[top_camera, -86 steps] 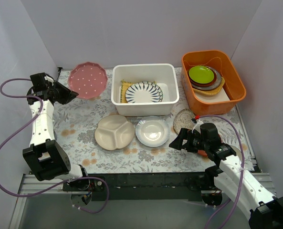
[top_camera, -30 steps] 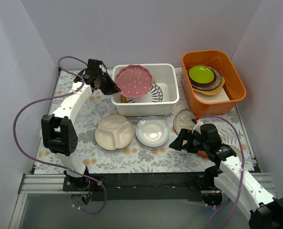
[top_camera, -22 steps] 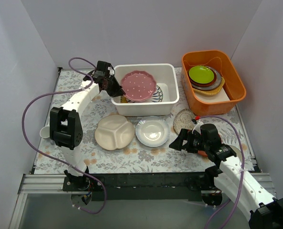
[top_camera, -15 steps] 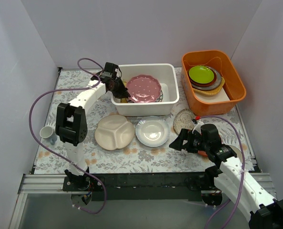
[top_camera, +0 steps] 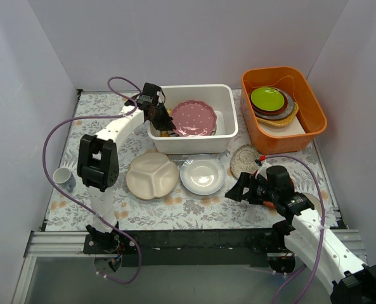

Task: Place the plates into the plastic bin on the countertop
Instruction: Place the plate in the plastic bin, then pick up the plate at the center of the board.

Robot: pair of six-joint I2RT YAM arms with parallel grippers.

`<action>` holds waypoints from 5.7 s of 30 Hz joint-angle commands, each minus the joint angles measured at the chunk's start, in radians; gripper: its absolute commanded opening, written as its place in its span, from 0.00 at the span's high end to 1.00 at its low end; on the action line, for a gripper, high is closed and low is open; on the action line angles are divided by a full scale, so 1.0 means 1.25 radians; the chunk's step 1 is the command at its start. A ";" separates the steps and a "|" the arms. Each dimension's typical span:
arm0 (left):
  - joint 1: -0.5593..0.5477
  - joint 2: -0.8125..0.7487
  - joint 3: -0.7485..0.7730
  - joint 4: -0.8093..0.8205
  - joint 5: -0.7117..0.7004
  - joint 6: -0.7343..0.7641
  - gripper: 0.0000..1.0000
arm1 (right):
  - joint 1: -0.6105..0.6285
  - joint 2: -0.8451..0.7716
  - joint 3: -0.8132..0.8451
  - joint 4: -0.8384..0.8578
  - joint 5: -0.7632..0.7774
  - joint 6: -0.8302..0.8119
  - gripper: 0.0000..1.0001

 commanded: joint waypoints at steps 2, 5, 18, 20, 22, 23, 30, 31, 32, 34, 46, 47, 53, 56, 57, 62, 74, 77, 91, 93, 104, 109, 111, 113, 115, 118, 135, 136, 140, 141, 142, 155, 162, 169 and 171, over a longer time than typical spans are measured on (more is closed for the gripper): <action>0.001 -0.003 0.063 0.057 0.043 -0.003 1.00 | 0.002 -0.011 0.001 -0.003 0.002 -0.004 0.02; 0.001 0.013 0.076 0.044 0.038 0.004 0.98 | 0.001 -0.012 0.001 -0.005 0.004 -0.005 0.02; 0.001 0.039 0.101 0.007 0.023 0.038 0.87 | 0.001 -0.012 -0.002 -0.007 0.004 -0.008 0.02; 0.001 0.043 0.105 -0.004 0.025 0.042 0.83 | 0.002 -0.014 -0.002 -0.007 0.003 -0.008 0.02; 0.001 0.044 0.109 -0.010 0.022 0.048 0.79 | 0.001 -0.012 -0.002 -0.007 0.004 -0.008 0.02; 0.001 0.044 0.110 -0.012 0.022 0.049 0.78 | 0.002 -0.012 0.000 -0.007 0.004 -0.008 0.02; 0.001 0.028 0.109 -0.017 0.012 0.057 0.49 | 0.002 -0.013 0.003 -0.010 0.003 -0.008 0.02; 0.001 0.025 0.109 -0.015 0.010 0.057 0.45 | 0.002 -0.013 0.005 -0.010 0.003 -0.010 0.02; 0.001 0.015 0.109 -0.015 0.003 0.057 0.39 | 0.002 -0.012 0.007 -0.011 0.003 -0.010 0.02; 0.001 0.005 0.110 -0.012 -0.004 0.058 0.37 | 0.001 -0.011 0.008 -0.012 0.003 -0.011 0.02; 0.001 -0.056 0.222 -0.061 -0.029 0.076 0.26 | 0.001 -0.007 0.018 -0.015 0.003 -0.013 0.02; 0.001 -0.060 0.228 -0.063 -0.026 0.076 0.25 | 0.001 -0.007 0.020 -0.016 0.003 -0.013 0.02; 0.001 -0.113 0.250 -0.069 0.021 0.080 0.21 | 0.002 -0.005 0.036 -0.027 0.004 -0.018 0.02; -0.001 -0.162 0.197 -0.038 0.070 0.073 0.21 | 0.002 -0.006 0.060 -0.042 0.004 -0.019 0.02; -0.002 -0.173 0.181 -0.022 0.080 0.073 0.20 | 0.002 -0.008 0.073 -0.044 0.003 -0.019 0.02; -0.027 -0.227 0.086 0.001 0.119 0.074 0.19 | 0.002 -0.016 0.128 -0.074 0.018 -0.019 0.02; -0.194 -0.353 -0.195 0.131 0.120 0.069 0.18 | 0.001 -0.036 0.262 -0.139 0.040 -0.016 0.02; -0.212 -0.357 -0.218 0.140 0.120 0.063 0.17 | 0.002 -0.034 0.279 -0.146 0.037 -0.018 0.02; -0.351 -0.273 -0.229 0.170 0.091 0.027 0.17 | 0.002 -0.038 0.298 -0.171 0.047 -0.022 0.02; -0.353 -0.275 -0.225 0.172 0.079 0.021 0.17 | 0.002 -0.039 0.278 -0.163 0.036 -0.018 0.02; -0.353 -0.337 -0.199 0.057 -0.015 0.051 0.20 | 0.002 0.003 0.104 0.040 -0.011 0.022 0.02; -0.353 -0.380 -0.215 0.039 -0.035 0.052 0.20 | 0.001 0.078 0.070 0.107 -0.025 0.032 0.02; -0.352 -0.395 -0.224 0.035 -0.043 0.052 0.20 | 0.002 0.100 0.054 0.157 -0.028 0.044 0.03; -0.353 -0.401 -0.227 0.028 -0.050 0.052 0.20 | 0.002 0.114 0.032 0.191 -0.024 0.054 0.04; -0.353 -0.409 -0.231 0.022 -0.051 0.052 0.19 | 0.001 0.140 0.011 0.234 -0.020 0.061 0.04; -0.353 -0.418 -0.238 0.017 -0.054 0.052 0.20 | 0.002 0.175 -0.015 0.314 -0.033 0.085 0.07; -0.353 -0.488 -0.318 0.007 -0.062 0.043 0.20 | 0.002 0.432 -0.075 0.643 -0.070 0.180 0.31; -0.353 -0.492 -0.326 0.013 -0.062 0.042 0.20 | 0.002 0.444 -0.073 0.651 -0.070 0.182 0.32; -0.353 -0.503 -0.351 0.015 -0.061 0.035 0.20 | 0.002 0.518 -0.050 0.692 -0.078 0.192 0.37; -0.353 -0.504 -0.353 0.014 -0.061 0.031 0.20 | 0.002 0.550 -0.045 0.696 -0.079 0.195 0.38; -0.353 -0.508 -0.355 0.013 -0.060 0.030 0.20 | 0.002 0.563 -0.037 0.714 -0.083 0.198 0.38; -0.353 -0.540 -0.408 0.015 -0.061 0.016 0.20 | 0.002 0.652 -0.031 0.786 -0.088 0.228 0.62; -0.353 -0.555 -0.432 0.017 -0.059 0.010 0.20 | 0.001 0.665 -0.036 0.810 -0.095 0.229 0.83; -0.353 -0.584 -0.469 0.007 -0.071 0.003 0.21 | 0.002 0.672 -0.041 0.818 -0.130 0.233 0.99; -0.353 -0.595 -0.480 0.004 -0.073 0.001 0.20 | 0.002 0.657 -0.043 0.806 -0.132 0.230 0.99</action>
